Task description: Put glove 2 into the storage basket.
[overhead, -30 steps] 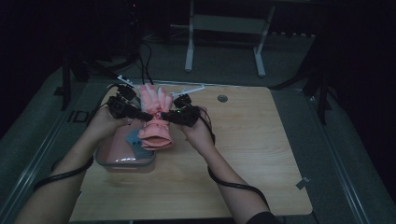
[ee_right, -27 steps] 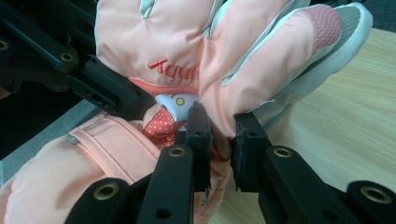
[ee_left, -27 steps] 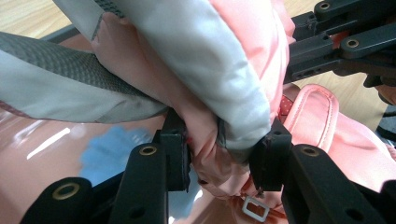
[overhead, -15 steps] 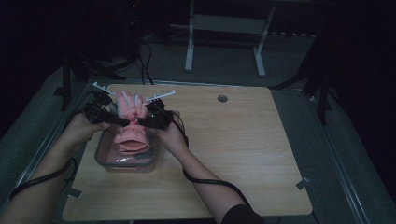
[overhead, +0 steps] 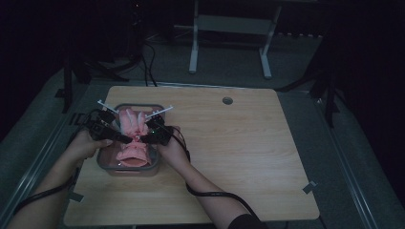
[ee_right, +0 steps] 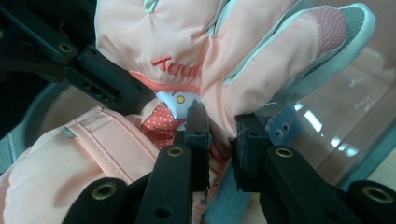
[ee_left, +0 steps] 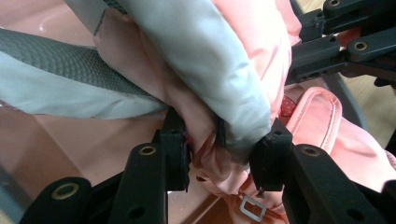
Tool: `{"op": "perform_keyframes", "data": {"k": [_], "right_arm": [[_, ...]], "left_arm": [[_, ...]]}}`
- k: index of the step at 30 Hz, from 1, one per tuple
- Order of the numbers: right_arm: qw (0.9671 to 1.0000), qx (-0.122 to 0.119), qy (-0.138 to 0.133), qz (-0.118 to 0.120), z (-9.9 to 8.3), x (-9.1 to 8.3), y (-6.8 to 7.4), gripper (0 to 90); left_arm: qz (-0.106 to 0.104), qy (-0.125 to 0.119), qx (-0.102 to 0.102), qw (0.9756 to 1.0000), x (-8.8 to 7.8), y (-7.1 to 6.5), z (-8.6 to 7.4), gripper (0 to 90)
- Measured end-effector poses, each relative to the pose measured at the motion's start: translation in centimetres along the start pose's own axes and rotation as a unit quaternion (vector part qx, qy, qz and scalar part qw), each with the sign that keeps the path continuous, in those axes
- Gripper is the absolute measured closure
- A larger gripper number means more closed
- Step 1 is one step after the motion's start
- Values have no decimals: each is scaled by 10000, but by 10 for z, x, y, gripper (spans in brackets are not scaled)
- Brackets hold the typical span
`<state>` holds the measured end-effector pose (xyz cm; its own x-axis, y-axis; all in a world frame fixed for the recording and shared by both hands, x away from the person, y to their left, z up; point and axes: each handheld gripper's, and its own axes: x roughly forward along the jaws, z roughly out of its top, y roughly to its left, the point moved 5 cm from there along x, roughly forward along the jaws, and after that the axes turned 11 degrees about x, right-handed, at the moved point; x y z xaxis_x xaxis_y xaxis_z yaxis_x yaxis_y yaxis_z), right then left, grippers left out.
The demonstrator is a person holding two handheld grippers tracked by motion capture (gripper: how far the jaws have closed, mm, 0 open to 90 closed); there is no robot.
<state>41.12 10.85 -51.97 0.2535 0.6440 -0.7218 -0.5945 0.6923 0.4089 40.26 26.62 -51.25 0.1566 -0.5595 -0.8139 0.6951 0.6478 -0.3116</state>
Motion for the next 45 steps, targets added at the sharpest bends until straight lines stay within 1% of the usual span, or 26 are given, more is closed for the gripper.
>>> {"op": "perform_keyframes", "data": {"k": [4,6,8,11,15,17,20,22,23,24,25,26,27,28,29,31,33,35,37,38,39,40,41,42,43,45], "right_arm": [[9999,19,131,-91,-3,4,-2,774],[9997,-14,176,-145,-3,5,-3,772],[9995,-18,214,-225,-2,7,-3,767],[9990,-50,273,-358,0,9,-4,757],[9986,-52,319,-430,1,12,-6,731],[9984,-101,338,-448,2,12,-7,731],[9981,-84,389,-473,2,13,-7,725],[9978,-109,418,-499,4,14,-7,696],[9978,-121,414,-494,5,14,-7,674],[9980,-156,378,-487,7,13,-7,631],[9980,-154,349,-494,8,13,-8,610],[9982,-154,329,-481,10,11,-8,588],[9983,-157,305,-461,12,10,-8,561],[9984,-211,265,-453,14,9,-8,529],[9985,-254,228,-437,15,8,-8,503],[9989,-255,104,-379,18,5,-7,479],[9995,-227,-2,-228,22,0,-7,416],[9998,-185,-101,-66,26,-5,-7,362],[9996,-232,-154,39,28,-10,-6,306],[9994,-273,-166,91,28,-12,-6,281],[9992,-299,-152,198,28,-15,-5,257],[9990,-316,-164,287,29,-18,-5,252],[9989,-338,-173,293,29,-20,-5,248],[9986,-363,-179,343,29,-22,-5,226],[9984,-362,-169,402,28,-24,-6,212],[9982,-349,-157,454,28,-28,-8,210]], "left_arm": [[58,53,-30,10000,7,1,-2,620],[82,67,-81,9999,9,3,-2,609],[87,91,-140,9998,11,4,-1,601],[126,133,-149,9997,13,6,0,601],[141,150,-208,9996,17,9,1,599],[119,147,-275,9994,19,10,0,595],[134,128,-322,9993,19,11,-1,584],[180,104,-343,9992,18,12,-1,552],[260,61,-351,9990,17,13,-2,528],[277,23,-366,9989,16,13,-2,520],[303,-26,-363,9989,14,14,-1,506],[401,-55,-318,9987,13,14,-1,487],[601,-93,-255,9978,12,13,-1,460],[716,-103,-197,9972,11,12,0,437],[882,-124,-136,9959,9,11,0,433],[1014,-193,-146,9946,8,10,1,400],[1055,-285,-159,9939,8,9,2,352],[1083,-386,-220,9931,6,9,2,263],[1134,-516,-240,9919,5,8,4,223],[1213,-556,-223,9908,4,8,5,192],[1315,-587,-191,9894,3,6,7,158],[1348,-640,-187,9886,1,5,8,143],[1358,-738,-210,9878,0,4,9,136],[1372,-817,-231,9869,-2,4,10,85],[1314,-869,-230,9873,-4,3,12,8],[1244,-1008,-201,9869,-7,0,14,1]]}}
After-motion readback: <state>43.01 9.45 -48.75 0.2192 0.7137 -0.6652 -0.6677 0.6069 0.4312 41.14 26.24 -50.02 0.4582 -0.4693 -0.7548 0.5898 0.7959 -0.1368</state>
